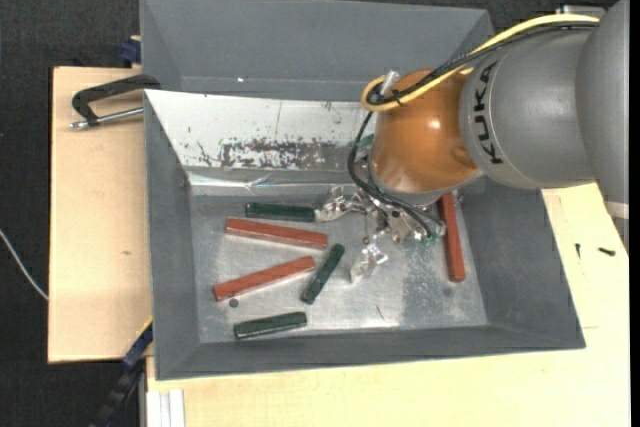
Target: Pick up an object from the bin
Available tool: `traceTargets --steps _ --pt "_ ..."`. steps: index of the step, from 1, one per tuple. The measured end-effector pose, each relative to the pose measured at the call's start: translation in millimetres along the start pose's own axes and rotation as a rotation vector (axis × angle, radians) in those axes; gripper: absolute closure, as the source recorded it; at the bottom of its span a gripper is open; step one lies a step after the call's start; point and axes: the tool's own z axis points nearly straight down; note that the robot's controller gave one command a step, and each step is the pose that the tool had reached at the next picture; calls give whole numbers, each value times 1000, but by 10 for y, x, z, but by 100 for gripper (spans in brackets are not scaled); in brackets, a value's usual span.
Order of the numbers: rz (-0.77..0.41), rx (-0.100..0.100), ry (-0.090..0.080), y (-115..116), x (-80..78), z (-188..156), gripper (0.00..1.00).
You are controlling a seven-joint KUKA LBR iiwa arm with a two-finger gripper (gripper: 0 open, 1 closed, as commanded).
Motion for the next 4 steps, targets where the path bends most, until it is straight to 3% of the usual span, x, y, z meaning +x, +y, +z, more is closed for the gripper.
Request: traceTargets --steps 1,2,3,4 --pt "-1 -2 20 -10 34 -25 100" --pt "-1 -2 19 -11 33 -26 100" --pt "-58 -4 10 32 40 -1168 100" --pt "-58 -4 10 32 41 -1168 100"
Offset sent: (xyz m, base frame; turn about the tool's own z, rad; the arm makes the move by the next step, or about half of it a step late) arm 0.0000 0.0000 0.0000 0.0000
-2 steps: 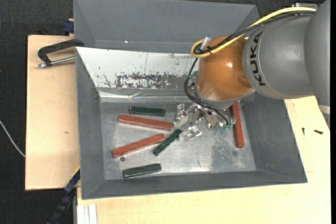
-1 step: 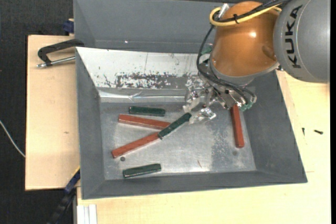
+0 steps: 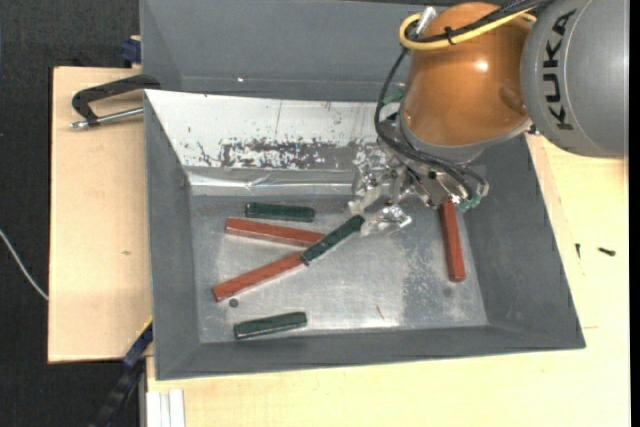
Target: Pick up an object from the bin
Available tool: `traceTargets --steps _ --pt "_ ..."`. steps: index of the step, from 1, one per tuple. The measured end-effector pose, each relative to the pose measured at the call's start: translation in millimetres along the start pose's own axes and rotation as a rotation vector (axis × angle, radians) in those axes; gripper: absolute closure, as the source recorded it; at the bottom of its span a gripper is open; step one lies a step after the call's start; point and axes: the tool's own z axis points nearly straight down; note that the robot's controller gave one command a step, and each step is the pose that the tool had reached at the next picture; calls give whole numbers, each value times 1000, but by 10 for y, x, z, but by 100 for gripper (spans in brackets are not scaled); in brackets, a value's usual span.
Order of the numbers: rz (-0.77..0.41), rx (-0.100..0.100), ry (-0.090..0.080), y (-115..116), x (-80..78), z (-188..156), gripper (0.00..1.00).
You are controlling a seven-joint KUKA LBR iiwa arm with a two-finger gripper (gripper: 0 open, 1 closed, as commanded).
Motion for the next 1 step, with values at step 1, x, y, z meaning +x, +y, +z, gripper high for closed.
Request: traceTargets --steps 1 --pt "-1 0 1 0 0 -5 100"
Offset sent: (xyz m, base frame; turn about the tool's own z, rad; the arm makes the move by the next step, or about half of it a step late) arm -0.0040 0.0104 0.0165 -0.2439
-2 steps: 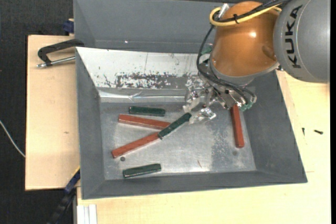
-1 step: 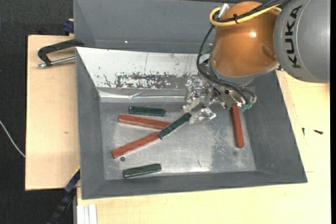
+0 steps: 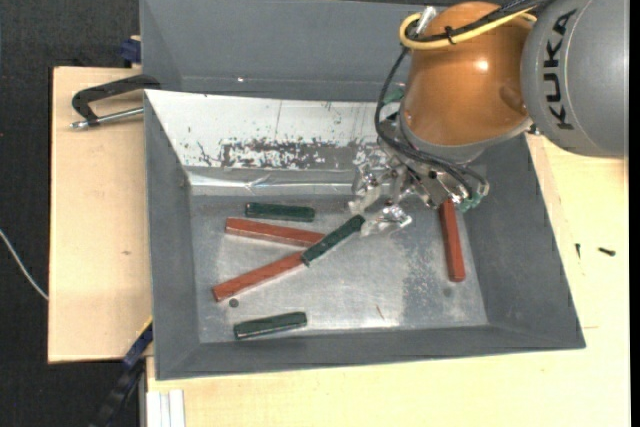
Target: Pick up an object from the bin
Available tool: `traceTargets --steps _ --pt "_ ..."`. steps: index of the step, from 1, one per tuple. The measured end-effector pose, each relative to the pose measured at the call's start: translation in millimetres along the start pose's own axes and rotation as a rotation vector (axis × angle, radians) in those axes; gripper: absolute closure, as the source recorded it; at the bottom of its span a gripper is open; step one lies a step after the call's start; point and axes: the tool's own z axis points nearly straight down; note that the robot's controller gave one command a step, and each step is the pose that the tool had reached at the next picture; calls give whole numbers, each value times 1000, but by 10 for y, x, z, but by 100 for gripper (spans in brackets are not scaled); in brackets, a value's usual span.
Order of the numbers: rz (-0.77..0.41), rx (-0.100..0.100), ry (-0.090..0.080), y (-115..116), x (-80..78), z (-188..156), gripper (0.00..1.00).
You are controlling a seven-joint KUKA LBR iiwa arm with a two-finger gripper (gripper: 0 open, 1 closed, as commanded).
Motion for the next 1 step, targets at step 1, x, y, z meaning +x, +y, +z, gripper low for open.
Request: traceTargets --steps 1 --pt "-50 2 -3 16 -17 -476 100"
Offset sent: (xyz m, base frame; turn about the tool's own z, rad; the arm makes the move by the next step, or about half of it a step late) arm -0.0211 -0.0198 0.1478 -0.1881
